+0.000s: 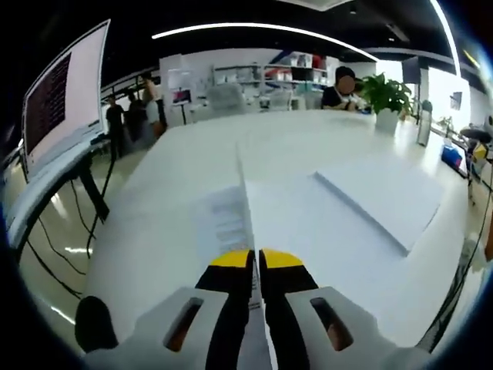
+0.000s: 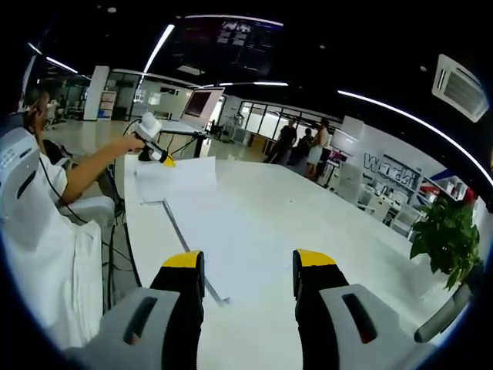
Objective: Grasp the top corner of one sheet in the document stack and pull a single sheet out from the document stack, separating that one sheet from the rest and lifting it clear until the single sheet is fully removed from the stack
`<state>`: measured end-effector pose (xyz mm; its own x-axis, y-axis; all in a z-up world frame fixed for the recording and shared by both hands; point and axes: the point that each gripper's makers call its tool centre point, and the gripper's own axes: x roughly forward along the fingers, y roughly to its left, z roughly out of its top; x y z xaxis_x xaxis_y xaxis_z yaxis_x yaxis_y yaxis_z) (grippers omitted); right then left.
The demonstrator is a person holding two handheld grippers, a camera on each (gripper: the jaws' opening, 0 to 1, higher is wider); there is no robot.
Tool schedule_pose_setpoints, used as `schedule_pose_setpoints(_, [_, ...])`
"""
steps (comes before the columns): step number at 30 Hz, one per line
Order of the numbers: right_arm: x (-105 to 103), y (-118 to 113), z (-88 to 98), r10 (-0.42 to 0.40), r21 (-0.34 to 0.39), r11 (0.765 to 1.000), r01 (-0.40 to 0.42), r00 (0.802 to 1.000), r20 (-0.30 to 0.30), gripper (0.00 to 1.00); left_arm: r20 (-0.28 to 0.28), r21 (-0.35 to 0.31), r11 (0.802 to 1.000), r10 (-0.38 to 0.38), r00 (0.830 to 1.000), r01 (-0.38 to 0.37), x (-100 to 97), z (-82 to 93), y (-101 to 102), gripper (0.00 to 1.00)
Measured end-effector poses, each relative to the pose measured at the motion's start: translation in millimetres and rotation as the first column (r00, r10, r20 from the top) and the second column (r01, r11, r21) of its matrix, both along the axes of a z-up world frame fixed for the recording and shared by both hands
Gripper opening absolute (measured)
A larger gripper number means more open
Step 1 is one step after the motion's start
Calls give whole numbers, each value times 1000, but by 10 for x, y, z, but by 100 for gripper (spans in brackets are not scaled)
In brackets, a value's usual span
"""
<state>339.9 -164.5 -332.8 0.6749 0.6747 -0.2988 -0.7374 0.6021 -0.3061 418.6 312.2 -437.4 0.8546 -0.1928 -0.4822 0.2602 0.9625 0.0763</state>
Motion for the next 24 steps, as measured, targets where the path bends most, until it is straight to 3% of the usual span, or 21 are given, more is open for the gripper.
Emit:
schedule_pose_setpoints(2, [-2, 2, 0, 2, -1, 1000, -2, 1000, 0, 46, -10, 21, 1000, -9, 1000, 9, -6, -24, -4, 10])
schedule_pose_setpoints(5, [0, -2, 2, 1, 0, 1000, -1, 1000, 0, 46, 5, 126, 992, -11, 1000, 10, 8, -40, 55, 16])
schedule_pose_setpoints(10, [-1, -3, 4, 1, 0, 1000, -1, 1000, 1, 46, 8, 147, 989, -13, 1000, 12, 23, -43, 70, 23])
schedule_pose_setpoints(14, [2, -3, -2, 0, -1, 1000, 0, 1000, 0, 46, 13, 206, 978, -28, 1000, 25, 14, -44, 98, 26])
schedule_pose_setpoints(24, [-2, -3, 3, -1, 0, 1000, 1, 1000, 2, 46, 23, 236, 972, 7, 1000, -12, 18, -8, 199, 47])
